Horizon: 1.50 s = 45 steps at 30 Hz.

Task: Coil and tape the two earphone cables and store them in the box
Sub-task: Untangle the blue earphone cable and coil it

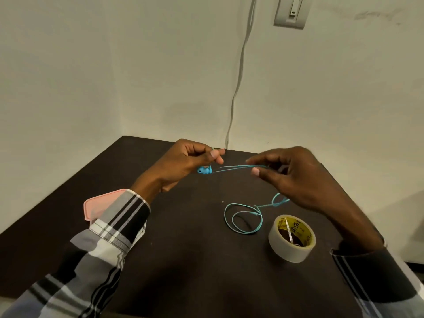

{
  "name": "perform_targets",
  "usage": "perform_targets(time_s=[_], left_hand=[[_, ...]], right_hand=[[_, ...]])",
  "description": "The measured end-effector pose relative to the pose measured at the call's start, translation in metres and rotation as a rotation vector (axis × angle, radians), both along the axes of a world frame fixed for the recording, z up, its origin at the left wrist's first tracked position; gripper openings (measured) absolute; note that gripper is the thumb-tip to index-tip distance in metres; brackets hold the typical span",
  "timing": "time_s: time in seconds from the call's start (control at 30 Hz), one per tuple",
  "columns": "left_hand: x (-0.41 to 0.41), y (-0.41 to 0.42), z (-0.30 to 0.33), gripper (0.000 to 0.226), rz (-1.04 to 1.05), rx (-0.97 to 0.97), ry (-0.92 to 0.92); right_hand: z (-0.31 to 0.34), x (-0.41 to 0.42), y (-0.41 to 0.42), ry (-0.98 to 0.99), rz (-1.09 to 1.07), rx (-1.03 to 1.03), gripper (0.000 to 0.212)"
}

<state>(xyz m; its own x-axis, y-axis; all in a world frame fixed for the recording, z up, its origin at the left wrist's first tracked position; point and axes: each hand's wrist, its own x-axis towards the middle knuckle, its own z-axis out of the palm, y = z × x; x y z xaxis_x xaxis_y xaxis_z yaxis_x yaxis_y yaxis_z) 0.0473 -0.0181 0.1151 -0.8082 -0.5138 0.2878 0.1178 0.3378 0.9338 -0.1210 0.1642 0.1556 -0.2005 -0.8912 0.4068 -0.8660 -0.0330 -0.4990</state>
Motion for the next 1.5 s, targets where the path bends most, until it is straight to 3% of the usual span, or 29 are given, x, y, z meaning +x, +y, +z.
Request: perform_targets(time_s=[0.17,0.37,0.53,0.63,0.77,1.0,1.13,1.3,1.4,1.5], left_hand=[[-0.004,0.007,0.0,0.03,-0.021,-0.009,-0.084],[0.0,0.015,-0.003,0.03,-0.221,0.154,-0.105],[0.005,0.024,-0.005,0.029,-0.419,0.273,0.001],[0.007,0.027,-0.001,0.026,-0.498,0.387,0.154],[0.007,0.025,0.006,0.026,-0.497,0.463,0.339],[0.007,0.011,0.016,0.025,-0.383,0.456,0.448],[0.011,-0.004,0.017,0.031,-0.27,0.452,0.475],[0.012,-0.015,0.017,0.028,-0.063,0.406,0.433],[0.006,-0.013,0.016,0.028,0.072,0.35,0.392],[-0.001,-0.012,0.014,0.023,0.157,0.427,0.406]], right_hand=[[0.03,0.005,-0.01,0.236,0.024,-0.073,0.018],[0.047,-0.006,-0.034,0.201,0.044,-0.127,0.013],[0.035,-0.018,-0.055,-0.048,0.096,-0.119,0.015],[0.016,-0.022,-0.061,-0.301,0.123,-0.125,0.019],[-0.021,-0.017,-0.065,-0.645,0.103,-0.109,0.008],[-0.076,0.011,-0.05,-0.782,0.095,0.015,0.024],[-0.08,0.017,-0.028,-0.71,0.145,0.107,0.019],[-0.072,0.006,-0.005,-0.435,0.159,0.2,0.017],[-0.06,0.001,0.005,-0.111,0.132,0.2,0.013],[-0.051,0.002,0.008,0.287,0.075,0.227,0.02]])
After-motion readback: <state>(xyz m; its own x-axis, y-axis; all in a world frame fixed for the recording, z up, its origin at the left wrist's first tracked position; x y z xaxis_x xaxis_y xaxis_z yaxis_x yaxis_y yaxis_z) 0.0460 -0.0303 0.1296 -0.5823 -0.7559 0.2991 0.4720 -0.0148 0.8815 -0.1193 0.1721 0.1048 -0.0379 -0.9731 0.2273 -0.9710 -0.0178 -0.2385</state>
